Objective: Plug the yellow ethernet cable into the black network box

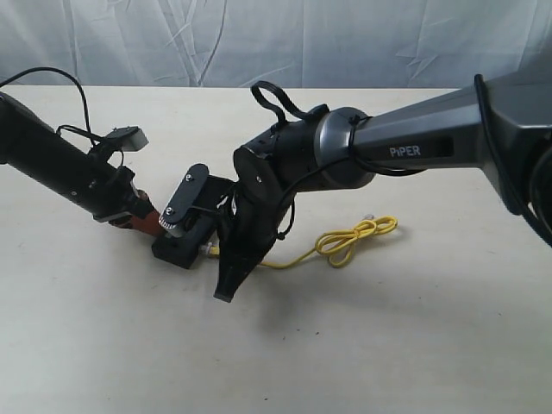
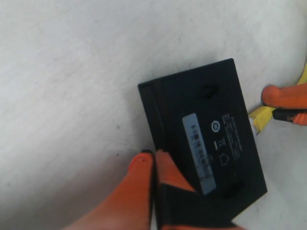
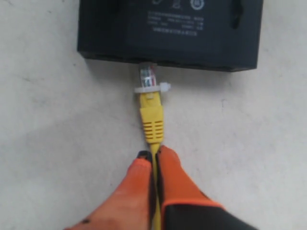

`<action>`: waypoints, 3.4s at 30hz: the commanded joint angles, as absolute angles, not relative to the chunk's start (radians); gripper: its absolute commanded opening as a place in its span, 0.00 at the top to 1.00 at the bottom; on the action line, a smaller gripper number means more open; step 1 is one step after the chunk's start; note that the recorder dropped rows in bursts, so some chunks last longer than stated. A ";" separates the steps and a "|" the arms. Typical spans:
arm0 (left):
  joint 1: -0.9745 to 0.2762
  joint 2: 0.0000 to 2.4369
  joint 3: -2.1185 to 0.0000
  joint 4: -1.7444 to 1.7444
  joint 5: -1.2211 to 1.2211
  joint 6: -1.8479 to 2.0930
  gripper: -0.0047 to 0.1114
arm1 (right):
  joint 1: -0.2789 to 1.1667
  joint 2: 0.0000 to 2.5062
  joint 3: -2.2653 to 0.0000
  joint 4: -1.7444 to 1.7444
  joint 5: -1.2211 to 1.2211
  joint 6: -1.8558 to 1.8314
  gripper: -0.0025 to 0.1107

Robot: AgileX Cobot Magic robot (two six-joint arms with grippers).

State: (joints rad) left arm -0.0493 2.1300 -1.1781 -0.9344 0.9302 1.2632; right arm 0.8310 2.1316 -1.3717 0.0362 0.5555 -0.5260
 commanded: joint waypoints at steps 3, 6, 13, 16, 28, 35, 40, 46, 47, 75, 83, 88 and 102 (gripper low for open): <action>-0.055 2.143 -1.175 -0.919 0.931 1.266 0.96 | 0.829 2.123 -1.369 0.031 0.546 -0.553 0.98; -0.055 2.143 -1.175 -0.915 0.930 1.266 0.96 | 0.829 2.123 -1.369 0.031 0.550 -0.579 0.98; -0.055 2.143 -1.175 -0.903 0.930 1.266 0.96 | 0.829 2.110 -1.369 0.031 0.563 -0.583 0.98; -0.055 2.143 -1.175 -0.903 0.933 1.266 0.96 | 0.829 2.110 -1.369 0.035 0.543 -0.583 0.98; -0.055 2.143 -1.175 -0.908 0.965 1.266 0.96 | 0.829 2.110 -1.369 0.181 0.500 -0.538 0.98; -0.055 2.143 -1.175 -0.920 0.987 1.264 0.96 | 0.829 2.110 -1.369 0.239 0.508 -0.427 0.98; -0.055 2.143 -1.175 -0.916 0.983 1.259 0.96 | 0.829 2.110 -1.369 0.154 0.537 -0.340 0.98; -0.051 2.143 -1.175 -0.917 0.983 1.257 0.96 | 0.829 2.110 -1.369 0.086 0.546 -0.253 0.98; -0.051 2.143 -1.175 -0.917 0.983 1.257 0.96 | 0.829 2.110 -1.369 0.086 0.546 -0.251 0.98; -0.019 2.079 -1.209 -0.850 0.903 1.131 0.96 | 0.827 2.104 -1.371 0.087 0.551 -0.199 0.70; 0.038 1.797 -1.157 -0.636 0.800 0.822 0.96 | 0.771 1.997 -1.371 0.139 0.699 -0.078 0.64; 0.038 1.474 -0.976 -0.542 0.694 0.699 0.96 | 0.625 1.864 -1.324 0.262 0.804 -0.075 0.98; 0.038 0.405 -0.613 -0.389 0.629 0.627 0.96 | 0.477 1.132 -0.785 0.193 0.626 -0.075 0.98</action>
